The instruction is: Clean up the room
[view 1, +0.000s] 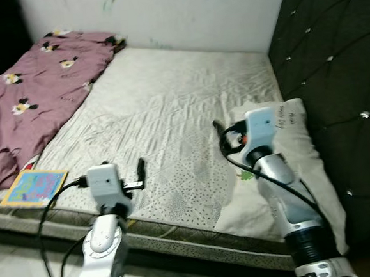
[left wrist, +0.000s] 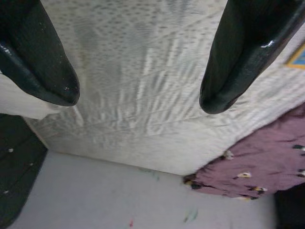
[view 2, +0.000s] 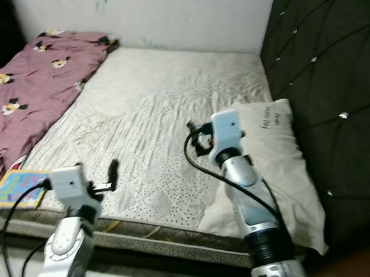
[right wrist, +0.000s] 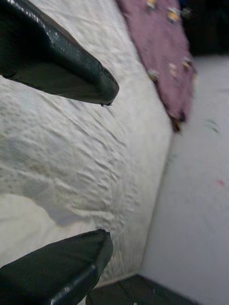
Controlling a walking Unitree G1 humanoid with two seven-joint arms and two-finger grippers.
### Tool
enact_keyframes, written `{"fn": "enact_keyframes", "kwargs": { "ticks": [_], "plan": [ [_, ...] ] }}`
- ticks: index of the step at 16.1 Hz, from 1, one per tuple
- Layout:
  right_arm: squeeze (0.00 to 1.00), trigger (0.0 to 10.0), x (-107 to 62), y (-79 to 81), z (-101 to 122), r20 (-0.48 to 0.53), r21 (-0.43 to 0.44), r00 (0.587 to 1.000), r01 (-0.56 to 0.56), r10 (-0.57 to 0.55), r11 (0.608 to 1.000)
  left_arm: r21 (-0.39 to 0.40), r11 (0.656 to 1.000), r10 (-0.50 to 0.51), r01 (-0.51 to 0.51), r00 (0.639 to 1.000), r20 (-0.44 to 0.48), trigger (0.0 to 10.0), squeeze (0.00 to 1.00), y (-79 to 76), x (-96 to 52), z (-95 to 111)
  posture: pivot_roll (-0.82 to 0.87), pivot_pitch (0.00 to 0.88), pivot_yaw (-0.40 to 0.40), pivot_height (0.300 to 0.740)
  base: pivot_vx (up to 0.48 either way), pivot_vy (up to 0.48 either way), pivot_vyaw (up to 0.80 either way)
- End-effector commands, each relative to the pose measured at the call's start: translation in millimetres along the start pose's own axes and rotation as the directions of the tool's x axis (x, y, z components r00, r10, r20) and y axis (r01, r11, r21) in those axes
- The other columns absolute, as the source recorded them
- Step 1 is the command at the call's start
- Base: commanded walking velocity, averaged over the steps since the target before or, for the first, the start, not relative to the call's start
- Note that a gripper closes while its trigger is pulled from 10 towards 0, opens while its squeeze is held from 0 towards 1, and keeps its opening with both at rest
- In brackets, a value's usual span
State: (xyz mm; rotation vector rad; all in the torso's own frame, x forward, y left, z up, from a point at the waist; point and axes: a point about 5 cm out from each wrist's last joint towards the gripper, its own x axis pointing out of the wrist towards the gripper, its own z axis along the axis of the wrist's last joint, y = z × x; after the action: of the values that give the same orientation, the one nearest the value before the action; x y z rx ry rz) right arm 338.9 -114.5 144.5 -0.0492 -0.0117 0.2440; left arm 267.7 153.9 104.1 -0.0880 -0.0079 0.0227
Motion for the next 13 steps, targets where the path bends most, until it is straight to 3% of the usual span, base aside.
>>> {"fn": "enact_keyframes", "kwargs": {
  "ticks": [1,2,3,5,10,13],
  "plan": [
    [0.00,10.0,5.4,-1.1,6.7,0.014,-0.021,1.000,-0.023,0.023,1.000,0.015,1.000,0.026,-0.026,0.999,0.045,10.0,0.00,5.8,3.2,6.5,0.02,0.026,-0.023,0.740,0.000,0.000,0.00],
    [0.00,10.0,10.4,1.5,5.2,-0.015,-0.003,0.998,-0.063,0.063,0.998,0.096,0.994,0.049,-0.058,0.994,0.095,10.0,0.00,19.4,5.7,14.4,0.01,0.029,-0.024,0.740,0.000,0.000,0.00],
    [0.00,10.0,13.1,3.5,5.4,-0.021,-0.001,0.996,-0.081,0.081,0.997,0.097,0.993,0.053,-0.061,0.995,0.090,10.0,0.00,24.4,7.8,13.9,0.01,0.034,-0.034,0.740,0.000,0.000,0.00],
    [0.00,10.0,17.9,11.1,6.3,-0.020,-0.096,0.997,-0.076,0.075,0.992,0.075,0.997,0.012,-0.019,0.997,0.082,10.0,0.00,31.0,12.7,16.2,0.02,0.047,-0.039,0.740,0.000,0.000,0.00],
    [0.00,10.0,16.9,26.3,-4.7,-0.015,-0.185,0.995,-0.101,0.100,0.978,0.075,0.997,-0.013,0.008,0.998,0.067,10.0,0.00,32.3,19.0,23.8,0.03,0.036,0.010,0.740,0.000,0.000,0.00],
    [0.00,10.0,5.6,46.1,-19.6,-0.001,-0.105,0.988,-0.153,0.154,0.983,0.110,0.990,-0.091,0.092,0.996,-0.010,10.0,0.00,24.2,14.1,8.2,0.04,0.030,0.036,0.740,0.000,0.000,0.00]
  ]
}}
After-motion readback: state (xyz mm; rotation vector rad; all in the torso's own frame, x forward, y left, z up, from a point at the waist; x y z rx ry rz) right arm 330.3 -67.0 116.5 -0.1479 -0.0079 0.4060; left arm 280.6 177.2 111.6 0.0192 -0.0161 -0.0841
